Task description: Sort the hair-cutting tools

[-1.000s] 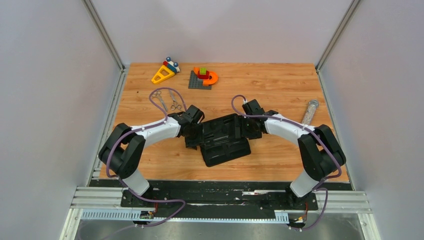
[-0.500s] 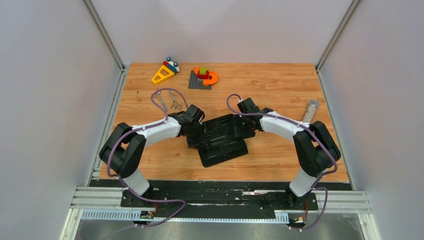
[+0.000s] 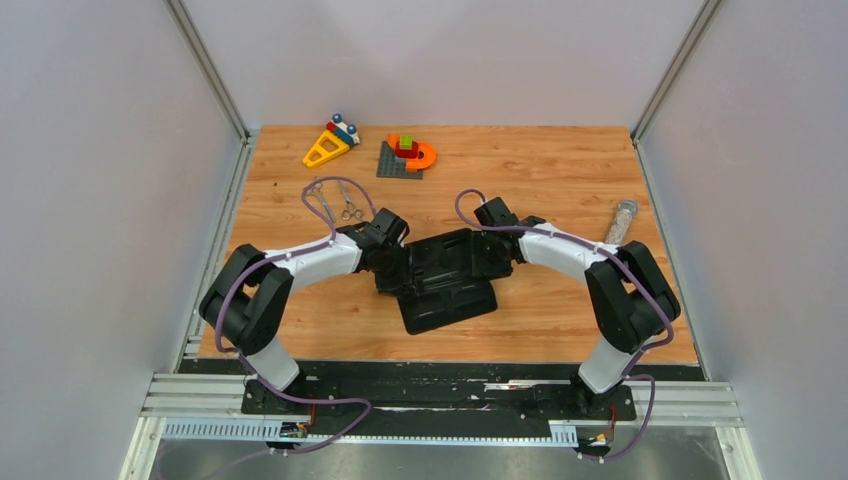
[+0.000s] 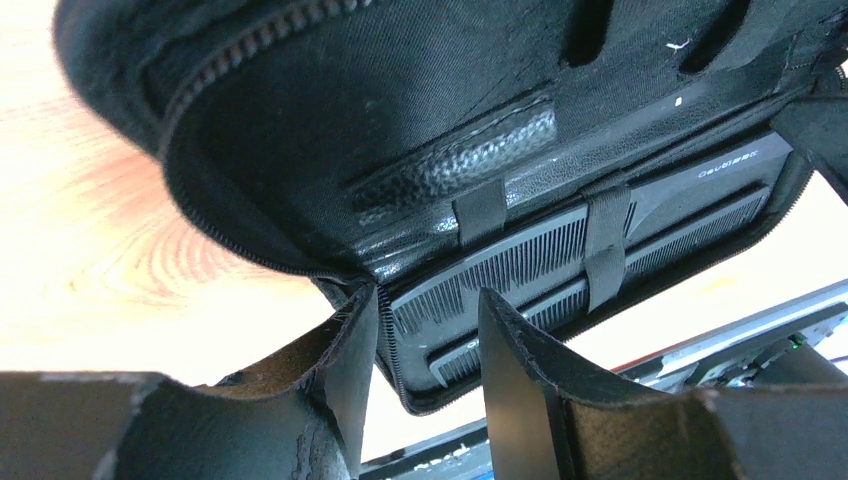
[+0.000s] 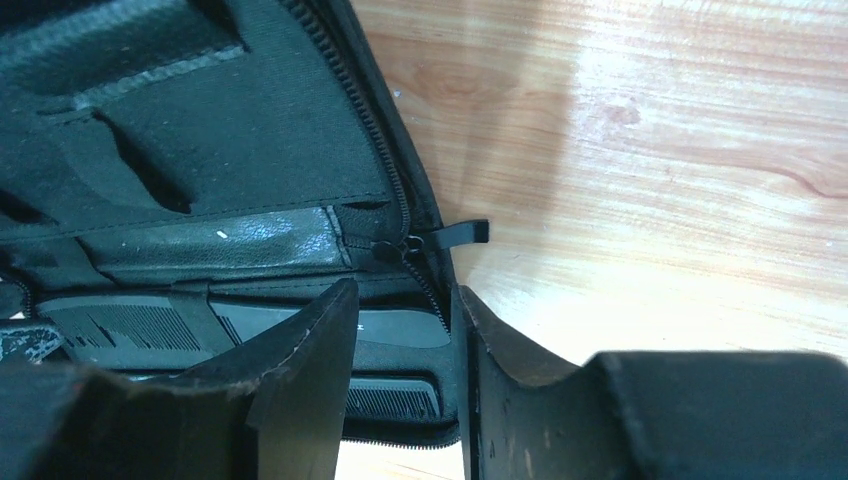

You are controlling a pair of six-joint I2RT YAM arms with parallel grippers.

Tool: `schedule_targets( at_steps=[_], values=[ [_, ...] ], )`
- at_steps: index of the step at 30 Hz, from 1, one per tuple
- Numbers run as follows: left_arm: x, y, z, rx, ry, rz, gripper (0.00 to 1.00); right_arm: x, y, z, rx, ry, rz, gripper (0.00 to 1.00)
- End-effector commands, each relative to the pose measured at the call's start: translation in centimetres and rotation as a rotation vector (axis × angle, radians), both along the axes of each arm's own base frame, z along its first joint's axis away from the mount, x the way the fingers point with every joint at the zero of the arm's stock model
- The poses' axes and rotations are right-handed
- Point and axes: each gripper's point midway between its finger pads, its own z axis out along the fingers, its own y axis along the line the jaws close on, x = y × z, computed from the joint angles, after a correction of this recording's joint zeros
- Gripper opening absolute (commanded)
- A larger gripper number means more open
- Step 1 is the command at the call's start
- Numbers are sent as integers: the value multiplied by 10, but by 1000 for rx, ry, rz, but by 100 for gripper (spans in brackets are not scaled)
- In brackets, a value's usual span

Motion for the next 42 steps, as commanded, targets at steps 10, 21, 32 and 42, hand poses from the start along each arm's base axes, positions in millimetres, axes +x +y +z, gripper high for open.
schedule_targets(
  at_steps=[10,21,32,42],
  values=[
    [97,74,76,110,-281,188,57,16,-7,74,41,-235,-25,69],
    [213,216,61,397,-303,433,66,15,-25,80,-6,-287,-56,78],
    [274,256,7,452,-208,449,58,20,-43,82,-67,-306,-115,80],
    [265,249,-23,418,-107,407,42,22,-45,79,-79,-292,-140,80]
  ],
)
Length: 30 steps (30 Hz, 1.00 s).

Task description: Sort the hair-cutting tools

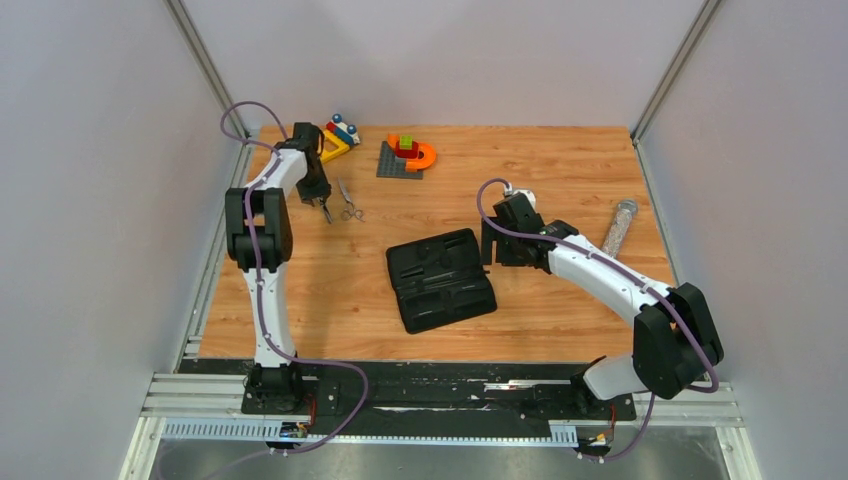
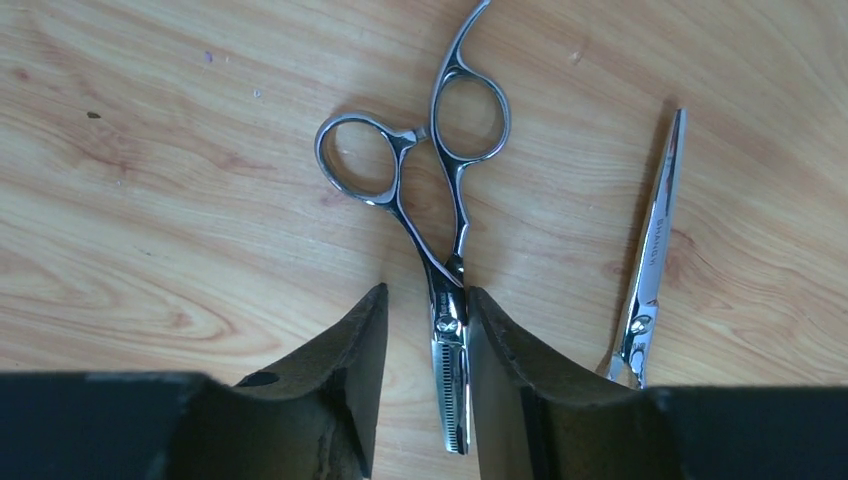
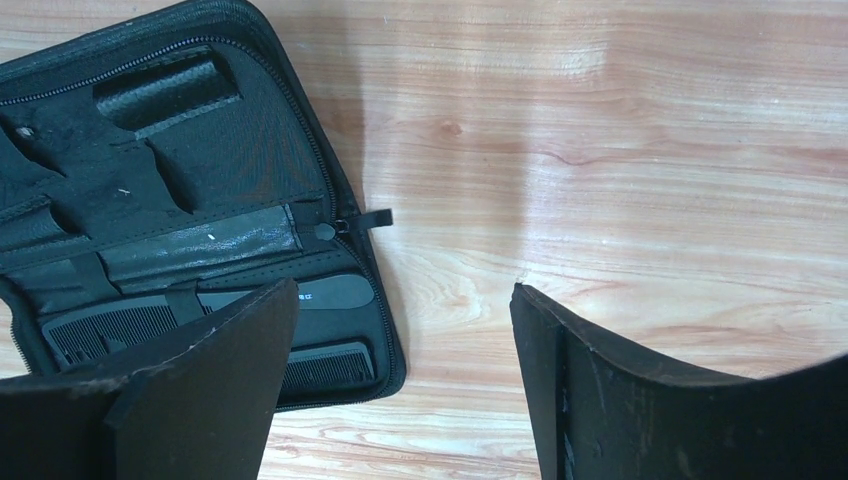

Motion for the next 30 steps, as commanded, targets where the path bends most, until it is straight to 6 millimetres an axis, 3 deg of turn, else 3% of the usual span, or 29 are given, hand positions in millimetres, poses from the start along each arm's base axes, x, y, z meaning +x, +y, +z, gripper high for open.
schedule_targets(
  at_steps=[1,6,11,13,14,15,18,19,20,25,30],
  values=[
    [-18,-4,-16,-37,82,-20,38,10,-1,11,13,-36,-40,80],
    [-51,-9,-19,-64,132,-31,23,8,-2,12,13,-38,-36,80],
    [-85,-19,1,-118,109,-40,19,4,-1,12,21,-41,-13,80],
    [-111,-24,-4,-140,134,-40,17,2,-1,11,28,-43,0,80],
    [-115,-25,6,-144,110,-40,16,0,0,11,34,-45,8,80],
    [-130,-26,0,-146,136,-39,16,-1,1,11,40,-46,15,80],
    [-155,-31,11,-148,124,-48,15,-7,1,11,60,-50,35,80],
    [-170,-33,5,-150,149,-44,15,-10,2,10,68,-49,41,80],
    [-175,-37,13,-152,125,-55,15,-12,2,9,75,-49,48,80],
    [-225,-67,13,-187,141,-75,12,-21,5,4,107,-45,80,80],
    [-257,-90,26,-222,100,-74,8,-23,17,5,164,-45,115,80]
  ],
)
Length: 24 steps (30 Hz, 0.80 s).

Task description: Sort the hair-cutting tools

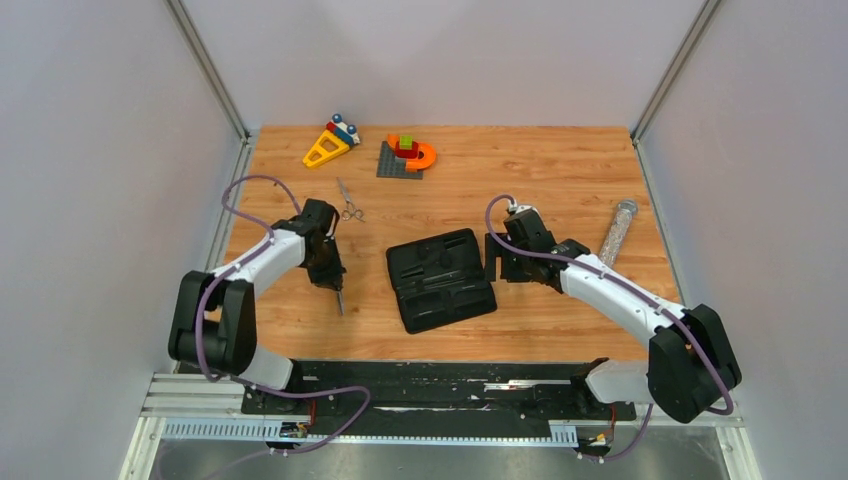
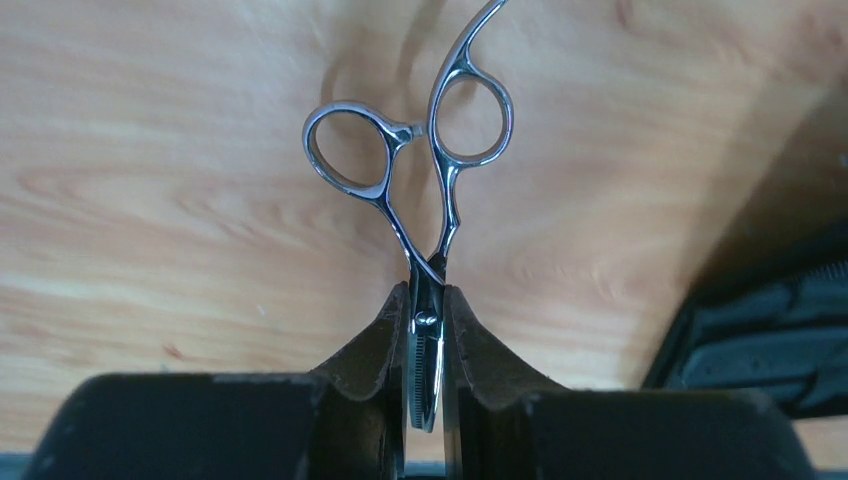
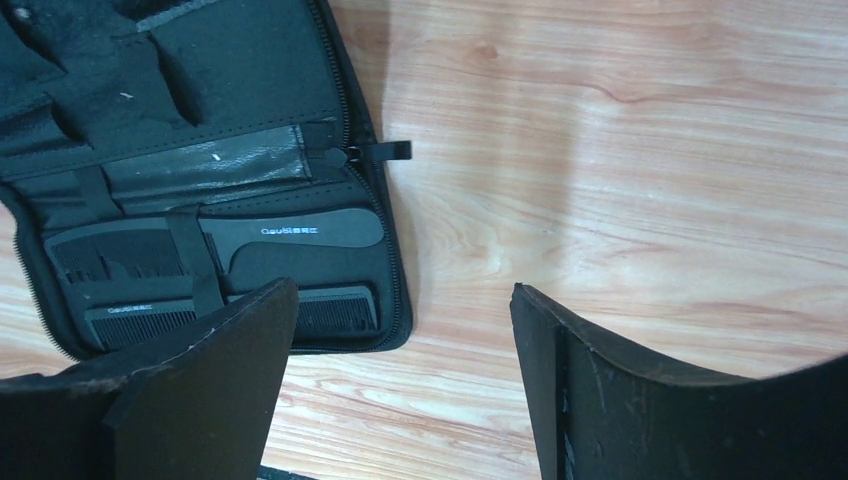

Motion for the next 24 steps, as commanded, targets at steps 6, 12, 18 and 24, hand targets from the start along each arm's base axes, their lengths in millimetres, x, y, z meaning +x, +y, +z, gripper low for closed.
schedule_targets(
  at_steps=[6,12,18,24],
  values=[
    [-42,-43,19,-107,-68,86,8,12,31,13,137,-42,67,79],
    [-41,-51,31,-98,-132,45,4,16,44,19,173,-57,125,78],
    [-29,-58,50,-113,-217,-8,0,24,61,34,239,-82,168,77],
    [-20,-70,63,-137,-294,-115,0,34,79,49,299,-93,189,76]
  ],
)
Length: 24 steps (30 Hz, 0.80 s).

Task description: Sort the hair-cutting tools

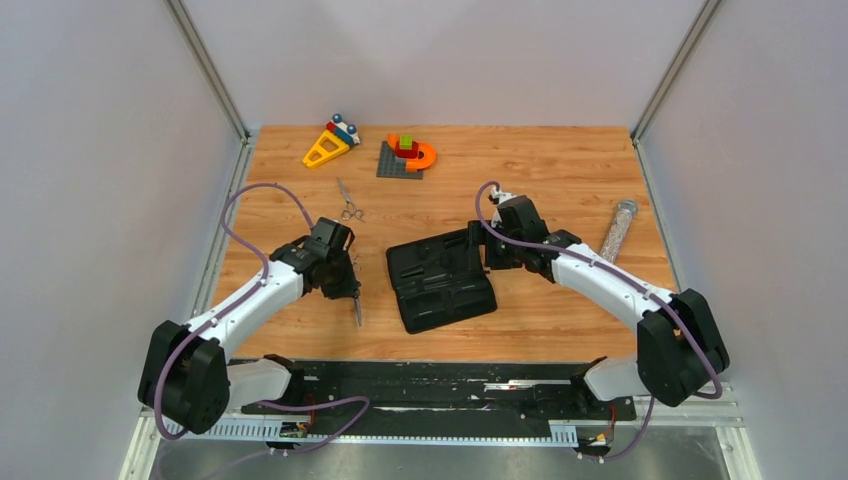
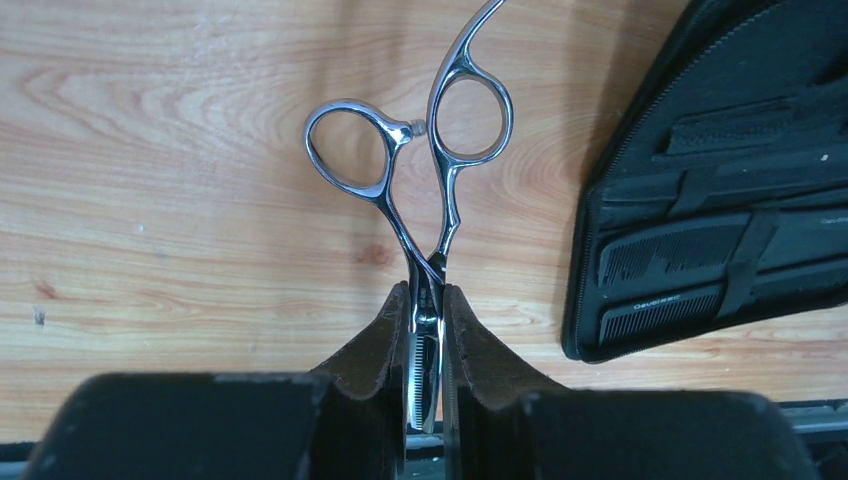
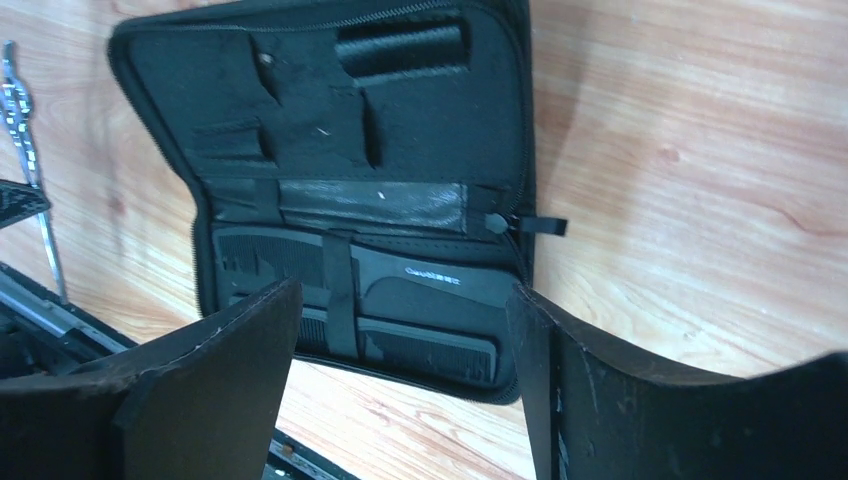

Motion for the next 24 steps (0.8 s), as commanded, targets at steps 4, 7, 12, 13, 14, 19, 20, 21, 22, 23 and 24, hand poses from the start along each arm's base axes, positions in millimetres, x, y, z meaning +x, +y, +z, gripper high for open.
schedule_targets(
  at_steps=[4,7,12,13,14,19,20,21,22,23,24],
  values=[
    [31,-29,44,-41,-217,-183,0,21,40,48,165,-63,53,76],
    [36,-43,57,-41,-285,-268,0,21,50,58,211,-45,77,76],
    [36,-69,74,-24,-379,-423,0,18,68,77,288,-16,129,75],
    [37,-73,78,-16,-403,-458,0,19,71,82,302,-16,137,75],
    [35,-78,79,-14,-410,-488,0,19,74,87,317,-14,147,75],
    [33,-105,97,6,-506,-654,0,17,88,107,385,4,202,75],
    [33,-108,99,3,-515,-673,0,17,91,110,397,9,212,75],
    [32,-114,104,-7,-535,-702,0,16,93,113,407,14,220,75],
    [32,-117,106,-13,-541,-718,0,16,95,116,418,19,231,75],
    [31,-123,110,-25,-560,-749,1,15,98,118,428,28,246,75],
    [30,-126,113,-30,-570,-762,1,13,100,120,437,35,262,74]
  ],
)
